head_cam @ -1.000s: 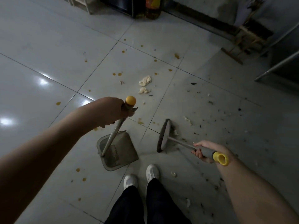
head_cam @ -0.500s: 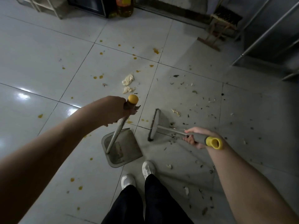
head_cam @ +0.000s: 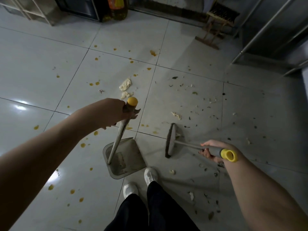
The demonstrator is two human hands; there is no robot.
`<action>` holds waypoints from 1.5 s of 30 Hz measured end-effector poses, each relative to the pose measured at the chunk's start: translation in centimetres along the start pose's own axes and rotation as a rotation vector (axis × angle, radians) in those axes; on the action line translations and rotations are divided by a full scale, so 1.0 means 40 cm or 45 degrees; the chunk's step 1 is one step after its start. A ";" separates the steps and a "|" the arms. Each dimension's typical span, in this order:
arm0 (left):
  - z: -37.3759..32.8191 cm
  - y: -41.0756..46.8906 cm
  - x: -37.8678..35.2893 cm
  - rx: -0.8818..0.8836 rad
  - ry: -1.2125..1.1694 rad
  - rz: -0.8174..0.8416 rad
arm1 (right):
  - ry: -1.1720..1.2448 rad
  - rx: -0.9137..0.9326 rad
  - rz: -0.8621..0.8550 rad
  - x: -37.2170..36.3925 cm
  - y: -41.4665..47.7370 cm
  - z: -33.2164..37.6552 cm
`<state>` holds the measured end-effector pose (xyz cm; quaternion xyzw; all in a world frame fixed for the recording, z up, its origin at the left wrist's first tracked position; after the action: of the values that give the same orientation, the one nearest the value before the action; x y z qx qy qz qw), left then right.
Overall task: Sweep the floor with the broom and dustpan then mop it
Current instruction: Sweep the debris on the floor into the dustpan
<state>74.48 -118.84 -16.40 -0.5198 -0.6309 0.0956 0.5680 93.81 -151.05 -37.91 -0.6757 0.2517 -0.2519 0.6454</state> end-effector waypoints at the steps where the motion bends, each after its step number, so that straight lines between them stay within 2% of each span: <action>1: -0.003 0.000 0.012 0.003 -0.003 -0.011 | -0.034 0.001 -0.014 0.014 -0.008 0.007; 8: -0.042 0.019 0.089 0.005 0.004 -0.087 | -0.081 0.060 -0.057 0.029 -0.050 0.121; 14: -0.026 0.045 0.173 0.060 -0.025 -0.198 | -0.178 0.036 0.095 -0.036 -0.081 0.287; 20: 0.039 0.052 0.296 0.157 -0.115 -0.284 | -0.228 0.035 0.344 -0.227 -0.118 0.487; 23: 0.084 0.081 0.361 0.186 -0.132 -0.309 | -0.319 0.081 0.346 -0.355 -0.144 0.600; 28: 0.201 0.169 0.475 0.098 -0.173 -0.313 | -0.396 0.102 0.331 -0.564 -0.169 0.759; 35: 0.347 0.299 0.609 0.025 -0.157 -0.270 | -0.416 0.115 0.362 -0.797 -0.146 0.902; 41: 0.410 0.377 0.677 0.112 -0.205 -0.197 | -0.320 0.128 0.445 -0.928 -0.086 1.012; 45: 0.445 0.417 0.732 0.273 -0.332 -0.213 | -0.324 0.126 0.478 -0.995 -0.044 1.079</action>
<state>74.51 -80.72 -16.16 -0.3853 -0.7263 0.1813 0.5396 92.85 -92.34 -38.50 -0.6109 0.2770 -0.0520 0.7398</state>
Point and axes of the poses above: each hand's wrist, its own y-axis towards the middle knuckle, its own x-axis out of the back of the hand, z = x × y, the point moved 2 cm from there along y, towards the middle knuckle, and after that the axes turned 10 degrees about -y, right-handed, at the moved point
